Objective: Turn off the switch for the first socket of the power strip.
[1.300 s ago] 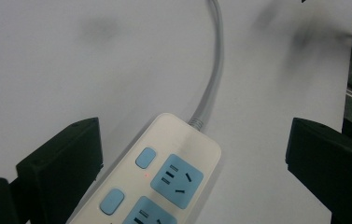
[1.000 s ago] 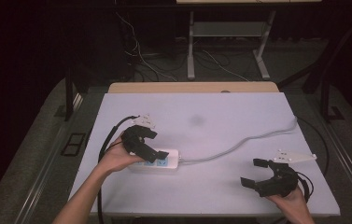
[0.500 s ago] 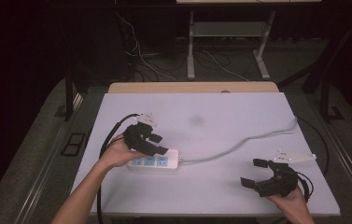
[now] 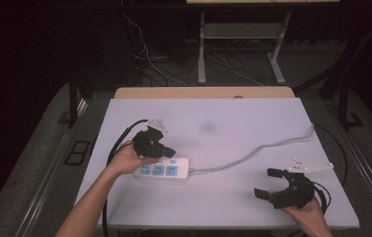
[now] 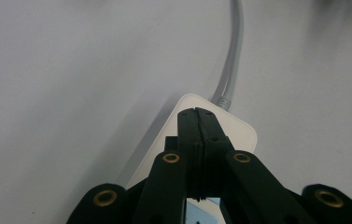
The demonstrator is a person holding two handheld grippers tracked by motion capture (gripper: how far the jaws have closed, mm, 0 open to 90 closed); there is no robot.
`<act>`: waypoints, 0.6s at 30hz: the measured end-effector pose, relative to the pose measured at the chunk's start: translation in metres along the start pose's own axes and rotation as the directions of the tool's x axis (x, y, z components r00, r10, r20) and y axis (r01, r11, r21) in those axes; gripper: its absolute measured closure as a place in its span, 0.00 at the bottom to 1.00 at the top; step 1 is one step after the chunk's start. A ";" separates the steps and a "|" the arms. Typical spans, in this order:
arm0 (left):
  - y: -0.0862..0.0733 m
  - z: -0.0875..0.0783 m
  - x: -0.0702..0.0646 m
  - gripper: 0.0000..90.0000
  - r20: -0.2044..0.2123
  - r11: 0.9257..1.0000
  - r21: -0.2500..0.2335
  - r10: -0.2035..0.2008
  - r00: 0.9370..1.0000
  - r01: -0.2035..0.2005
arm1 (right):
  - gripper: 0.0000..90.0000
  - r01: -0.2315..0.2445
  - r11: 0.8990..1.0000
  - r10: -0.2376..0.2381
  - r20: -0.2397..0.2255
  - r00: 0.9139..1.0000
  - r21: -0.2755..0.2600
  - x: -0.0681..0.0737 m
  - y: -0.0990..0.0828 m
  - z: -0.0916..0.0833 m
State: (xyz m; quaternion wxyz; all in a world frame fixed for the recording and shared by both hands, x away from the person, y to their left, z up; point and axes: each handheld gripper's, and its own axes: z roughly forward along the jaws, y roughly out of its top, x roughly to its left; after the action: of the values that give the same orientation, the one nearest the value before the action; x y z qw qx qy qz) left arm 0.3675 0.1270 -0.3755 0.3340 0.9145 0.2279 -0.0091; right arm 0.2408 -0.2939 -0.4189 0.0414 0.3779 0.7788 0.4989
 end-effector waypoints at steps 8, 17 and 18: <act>0.000 0.010 0.004 0.99 -0.012 1.000 0.024 0.009 1.000 -0.009 | 0.00 0.000 1.000 0.000 -0.001 1.000 0.003 0.000 0.000 0.000; -0.001 0.021 0.005 0.99 0.005 0.997 0.081 0.012 1.000 -0.012 | 0.00 0.001 1.000 -0.001 -0.002 1.000 0.005 0.000 -0.001 0.000; -0.001 0.023 0.005 0.99 0.005 0.996 0.088 0.015 1.000 -0.015 | 0.00 0.002 1.000 -0.002 -0.003 1.000 0.005 0.000 -0.001 0.000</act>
State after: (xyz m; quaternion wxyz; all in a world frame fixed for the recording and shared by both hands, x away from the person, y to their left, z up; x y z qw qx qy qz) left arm 0.3750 0.1158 -0.3944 0.2938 0.9301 0.2198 -0.0186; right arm 0.2408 -0.2941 -0.4197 0.0401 0.3765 0.7804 0.4976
